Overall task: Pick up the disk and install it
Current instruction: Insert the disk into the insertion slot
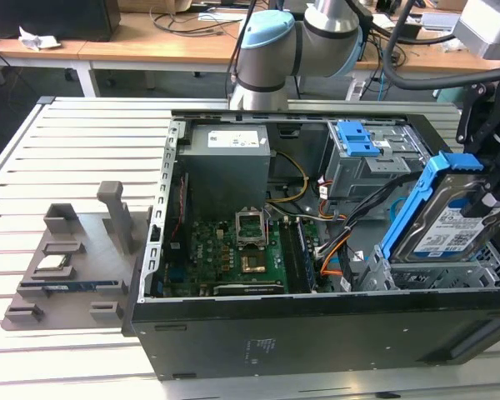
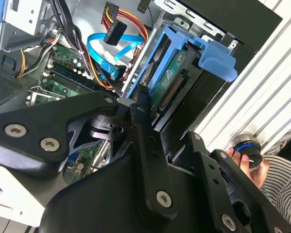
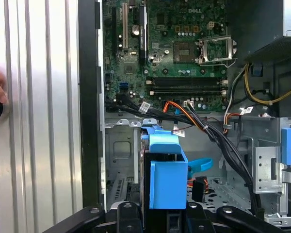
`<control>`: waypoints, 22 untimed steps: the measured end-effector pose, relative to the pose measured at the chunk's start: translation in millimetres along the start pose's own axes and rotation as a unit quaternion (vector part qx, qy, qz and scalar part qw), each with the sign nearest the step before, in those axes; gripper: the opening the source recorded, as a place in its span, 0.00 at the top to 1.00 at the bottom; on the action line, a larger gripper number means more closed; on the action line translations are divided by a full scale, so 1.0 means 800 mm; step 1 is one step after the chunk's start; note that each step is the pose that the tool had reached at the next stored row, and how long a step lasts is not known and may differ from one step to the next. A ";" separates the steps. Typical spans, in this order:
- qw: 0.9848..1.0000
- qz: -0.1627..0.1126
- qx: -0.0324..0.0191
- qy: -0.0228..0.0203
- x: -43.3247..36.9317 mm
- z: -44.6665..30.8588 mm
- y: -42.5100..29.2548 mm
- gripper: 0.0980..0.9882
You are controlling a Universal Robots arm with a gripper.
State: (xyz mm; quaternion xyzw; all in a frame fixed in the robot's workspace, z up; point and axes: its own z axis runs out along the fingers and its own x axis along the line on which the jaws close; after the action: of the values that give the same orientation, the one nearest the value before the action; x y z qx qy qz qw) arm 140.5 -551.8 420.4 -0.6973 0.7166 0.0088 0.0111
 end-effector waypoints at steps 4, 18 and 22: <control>1.000 0.000 0.000 0.000 0.000 0.0052 0.0000 0.71; 1.000 0.000 0.000 0.000 0.001 0.0273 0.0001 0.71; 1.000 0.000 0.000 0.000 0.001 0.0367 0.0001 0.71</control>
State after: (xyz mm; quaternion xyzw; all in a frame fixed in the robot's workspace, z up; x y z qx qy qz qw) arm 140.5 -551.8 391.0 -0.6973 0.7166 0.0088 0.0111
